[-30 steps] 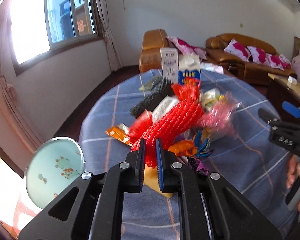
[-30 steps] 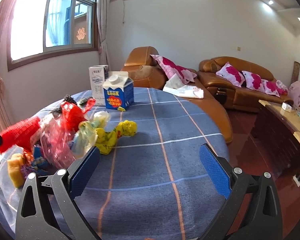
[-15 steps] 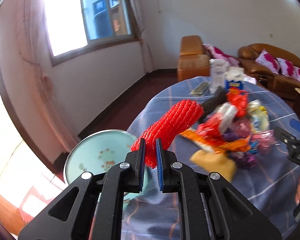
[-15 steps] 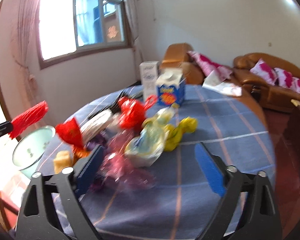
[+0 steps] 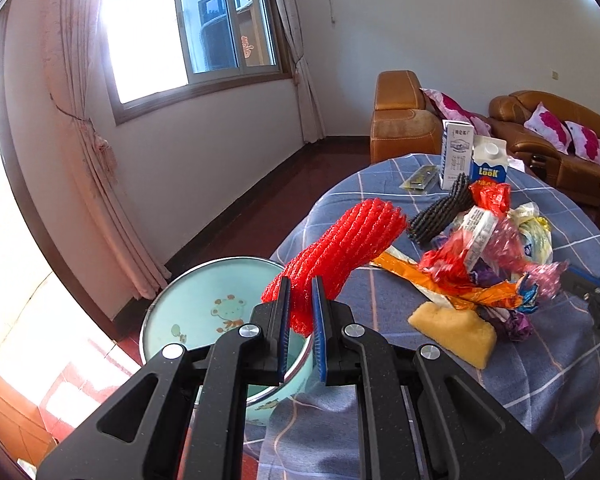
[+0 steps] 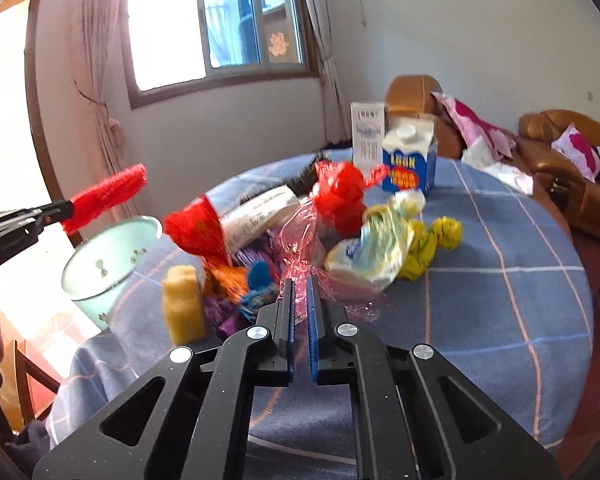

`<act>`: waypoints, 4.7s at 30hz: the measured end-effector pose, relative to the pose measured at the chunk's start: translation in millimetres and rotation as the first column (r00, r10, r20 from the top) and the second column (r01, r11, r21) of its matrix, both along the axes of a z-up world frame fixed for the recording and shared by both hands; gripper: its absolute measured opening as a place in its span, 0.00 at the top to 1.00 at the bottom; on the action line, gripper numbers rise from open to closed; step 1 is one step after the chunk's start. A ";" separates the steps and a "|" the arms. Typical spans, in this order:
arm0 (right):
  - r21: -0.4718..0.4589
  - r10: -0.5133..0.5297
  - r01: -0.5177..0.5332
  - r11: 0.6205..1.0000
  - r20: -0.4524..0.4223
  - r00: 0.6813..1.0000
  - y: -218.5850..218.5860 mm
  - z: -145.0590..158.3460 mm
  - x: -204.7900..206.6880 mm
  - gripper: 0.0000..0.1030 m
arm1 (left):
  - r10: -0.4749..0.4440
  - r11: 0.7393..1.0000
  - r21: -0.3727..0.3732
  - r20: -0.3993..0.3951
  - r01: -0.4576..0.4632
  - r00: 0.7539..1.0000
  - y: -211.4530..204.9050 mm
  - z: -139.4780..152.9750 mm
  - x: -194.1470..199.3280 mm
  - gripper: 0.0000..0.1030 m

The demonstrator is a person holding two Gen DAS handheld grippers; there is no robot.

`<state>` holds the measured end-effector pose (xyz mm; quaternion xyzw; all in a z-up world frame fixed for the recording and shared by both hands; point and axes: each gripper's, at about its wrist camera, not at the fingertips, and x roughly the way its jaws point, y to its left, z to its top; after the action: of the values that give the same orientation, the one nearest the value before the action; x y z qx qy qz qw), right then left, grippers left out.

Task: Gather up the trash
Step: 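Carry the red net over the bucket with left tool while right tool grasps pink bag, then open left tool over bucket while right tool releases the pink bag into it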

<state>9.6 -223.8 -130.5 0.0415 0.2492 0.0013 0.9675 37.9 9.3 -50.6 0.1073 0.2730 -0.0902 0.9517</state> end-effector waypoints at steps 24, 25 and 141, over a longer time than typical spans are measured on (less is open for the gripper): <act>-0.009 0.184 -0.184 0.983 0.127 0.975 29.6 64.0 52.6 0.95 | 0.160 0.984 0.078 0.023 -0.162 0.987 41.0 1.5 22.8 0.90; -0.006 0.202 -0.202 0.979 0.124 0.972 33.7 64.7 58.5 0.95 | 0.173 0.981 0.087 0.024 -0.175 0.985 44.2 0.2 24.9 0.90; 0.018 -0.216 0.217 0.976 -0.068 0.974 -104.0 -35.6 -40.8 0.35 | -0.038 0.974 0.221 -0.062 0.051 0.997 -54.4 -61.4 -0.4 0.05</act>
<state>-31.3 -327.9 -166.1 0.0807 0.2749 -0.1024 0.9526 37.4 -45.1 -111.9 0.2167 0.3062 -0.0834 0.9232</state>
